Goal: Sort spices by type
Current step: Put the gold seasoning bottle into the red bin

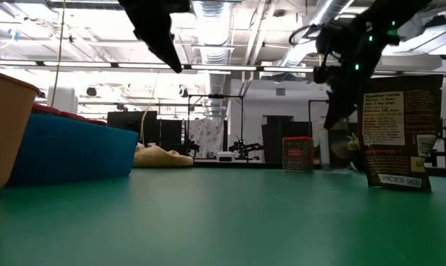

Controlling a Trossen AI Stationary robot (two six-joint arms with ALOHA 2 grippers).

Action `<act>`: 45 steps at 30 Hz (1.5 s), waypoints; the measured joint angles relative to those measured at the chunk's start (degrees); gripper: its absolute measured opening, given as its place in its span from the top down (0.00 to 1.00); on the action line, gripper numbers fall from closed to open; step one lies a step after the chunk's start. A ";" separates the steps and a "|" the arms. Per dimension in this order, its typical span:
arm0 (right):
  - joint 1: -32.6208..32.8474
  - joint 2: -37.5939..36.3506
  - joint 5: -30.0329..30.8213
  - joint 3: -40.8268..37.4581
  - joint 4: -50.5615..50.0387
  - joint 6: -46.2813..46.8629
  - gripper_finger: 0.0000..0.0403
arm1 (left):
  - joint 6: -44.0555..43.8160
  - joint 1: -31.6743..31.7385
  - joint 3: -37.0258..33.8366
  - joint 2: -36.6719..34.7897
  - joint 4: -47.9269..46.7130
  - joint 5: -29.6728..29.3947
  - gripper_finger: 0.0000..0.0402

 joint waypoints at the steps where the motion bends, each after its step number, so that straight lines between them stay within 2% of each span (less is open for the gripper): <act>1: 0.59 -0.51 0.01 1.27 -1.61 0.58 0.27 | -0.53 -0.19 0.00 -0.65 -0.01 0.02 0.35; 7: 7.65 -1.70 -0.02 9.15 -5.55 1.74 0.27 | -4.39 -1.60 0.00 -1.76 0.41 0.00 0.35; 13: 16.87 0.93 -3.54 12.12 2.98 -2.26 0.27 | -4.14 -3.30 0.00 1.17 2.38 0.08 0.35; 18: 21.74 5.08 -7.24 12.15 11.34 -5.27 0.27 | -6.27 -4.05 0.00 3.92 6.46 1.82 0.35; 28: 26.49 15.91 -7.61 12.17 23.96 -6.17 0.27 | -5.90 -4.30 0.00 7.90 13.20 3.98 0.33; 39: 28.58 18.91 -7.34 12.17 36.05 -7.50 0.27 | -6.74 -4.81 0.07 10.21 15.60 5.24 0.12; 45: 29.25 18.90 -7.37 12.17 36.90 -7.67 0.27 | -6.71 -4.81 0.04 10.67 16.71 4.42 0.08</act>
